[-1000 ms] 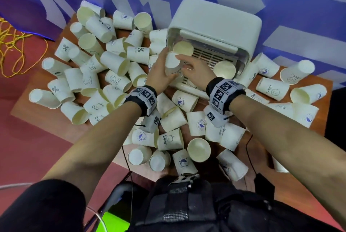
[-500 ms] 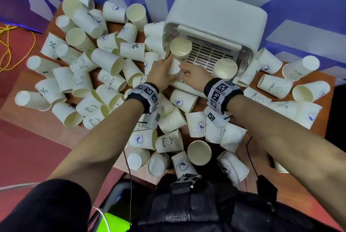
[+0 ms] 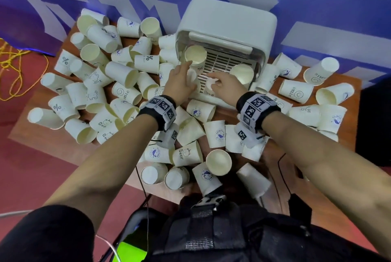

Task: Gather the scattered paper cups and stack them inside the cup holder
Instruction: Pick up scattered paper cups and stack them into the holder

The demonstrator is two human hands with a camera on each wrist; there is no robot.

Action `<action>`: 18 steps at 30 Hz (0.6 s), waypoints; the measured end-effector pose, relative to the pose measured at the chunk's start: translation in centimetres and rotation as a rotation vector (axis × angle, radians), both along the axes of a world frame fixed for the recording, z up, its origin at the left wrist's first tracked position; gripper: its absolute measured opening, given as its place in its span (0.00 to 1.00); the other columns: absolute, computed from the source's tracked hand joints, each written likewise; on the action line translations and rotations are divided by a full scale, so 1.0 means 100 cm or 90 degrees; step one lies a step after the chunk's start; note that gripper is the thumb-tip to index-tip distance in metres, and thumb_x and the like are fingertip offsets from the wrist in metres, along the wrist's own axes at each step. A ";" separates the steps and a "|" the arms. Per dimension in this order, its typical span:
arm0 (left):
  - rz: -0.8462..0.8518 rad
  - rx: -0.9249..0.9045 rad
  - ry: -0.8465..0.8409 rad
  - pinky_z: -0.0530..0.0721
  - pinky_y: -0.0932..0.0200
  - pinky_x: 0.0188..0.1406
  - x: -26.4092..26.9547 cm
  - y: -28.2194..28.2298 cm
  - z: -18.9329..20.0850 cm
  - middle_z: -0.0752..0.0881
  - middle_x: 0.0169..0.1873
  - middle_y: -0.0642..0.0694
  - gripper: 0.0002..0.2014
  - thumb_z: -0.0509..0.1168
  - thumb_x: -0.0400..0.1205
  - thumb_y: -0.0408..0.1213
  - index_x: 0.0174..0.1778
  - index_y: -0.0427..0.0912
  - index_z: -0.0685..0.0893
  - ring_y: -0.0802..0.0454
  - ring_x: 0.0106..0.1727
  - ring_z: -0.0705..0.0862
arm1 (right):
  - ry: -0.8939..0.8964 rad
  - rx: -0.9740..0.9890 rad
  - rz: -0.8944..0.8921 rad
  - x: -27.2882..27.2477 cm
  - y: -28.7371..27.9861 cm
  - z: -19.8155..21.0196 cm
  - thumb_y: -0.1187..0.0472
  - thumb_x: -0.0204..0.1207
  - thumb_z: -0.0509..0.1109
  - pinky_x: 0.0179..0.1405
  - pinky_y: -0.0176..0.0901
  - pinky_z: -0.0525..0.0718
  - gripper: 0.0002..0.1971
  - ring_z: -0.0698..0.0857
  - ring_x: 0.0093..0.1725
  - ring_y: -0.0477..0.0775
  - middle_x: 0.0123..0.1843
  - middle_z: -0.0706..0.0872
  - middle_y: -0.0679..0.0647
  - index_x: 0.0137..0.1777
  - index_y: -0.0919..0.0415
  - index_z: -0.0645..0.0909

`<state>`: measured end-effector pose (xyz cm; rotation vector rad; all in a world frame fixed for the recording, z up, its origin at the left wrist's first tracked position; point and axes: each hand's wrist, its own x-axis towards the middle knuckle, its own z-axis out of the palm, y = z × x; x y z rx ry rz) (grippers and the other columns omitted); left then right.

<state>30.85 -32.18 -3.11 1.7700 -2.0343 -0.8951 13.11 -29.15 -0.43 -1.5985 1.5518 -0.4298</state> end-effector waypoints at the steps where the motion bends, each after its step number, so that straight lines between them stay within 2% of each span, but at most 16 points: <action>1: -0.006 -0.009 0.023 0.69 0.51 0.71 -0.007 0.005 0.005 0.73 0.72 0.39 0.35 0.69 0.78 0.36 0.81 0.43 0.62 0.43 0.73 0.70 | -0.006 0.003 -0.017 -0.009 0.010 0.001 0.67 0.81 0.59 0.64 0.37 0.72 0.22 0.78 0.67 0.56 0.71 0.78 0.58 0.74 0.57 0.74; 6: -0.070 -0.042 0.079 0.74 0.51 0.70 -0.058 0.033 0.018 0.76 0.70 0.42 0.36 0.69 0.79 0.35 0.81 0.44 0.60 0.48 0.70 0.74 | -0.018 -0.005 -0.093 -0.066 0.058 0.003 0.68 0.80 0.60 0.56 0.29 0.70 0.21 0.80 0.65 0.54 0.68 0.81 0.57 0.73 0.60 0.75; 9: -0.113 -0.032 0.063 0.74 0.48 0.69 -0.098 0.053 0.019 0.78 0.68 0.42 0.34 0.68 0.79 0.36 0.81 0.46 0.62 0.46 0.69 0.75 | -0.024 0.016 -0.137 -0.109 0.086 0.002 0.68 0.80 0.61 0.58 0.34 0.73 0.21 0.81 0.63 0.56 0.67 0.82 0.58 0.73 0.58 0.75; 14: -0.210 -0.026 0.035 0.72 0.54 0.66 -0.161 0.090 0.016 0.79 0.66 0.39 0.27 0.67 0.79 0.34 0.75 0.40 0.71 0.43 0.67 0.76 | 0.020 0.051 -0.179 -0.178 0.128 -0.001 0.64 0.81 0.61 0.54 0.36 0.74 0.21 0.80 0.59 0.52 0.68 0.79 0.57 0.74 0.57 0.74; 18: -0.268 0.020 0.017 0.73 0.49 0.69 -0.211 0.119 0.010 0.77 0.68 0.39 0.26 0.67 0.79 0.35 0.74 0.42 0.73 0.42 0.69 0.74 | 0.052 0.060 -0.213 -0.228 0.157 -0.002 0.66 0.80 0.61 0.61 0.40 0.73 0.20 0.80 0.61 0.57 0.66 0.81 0.58 0.72 0.59 0.75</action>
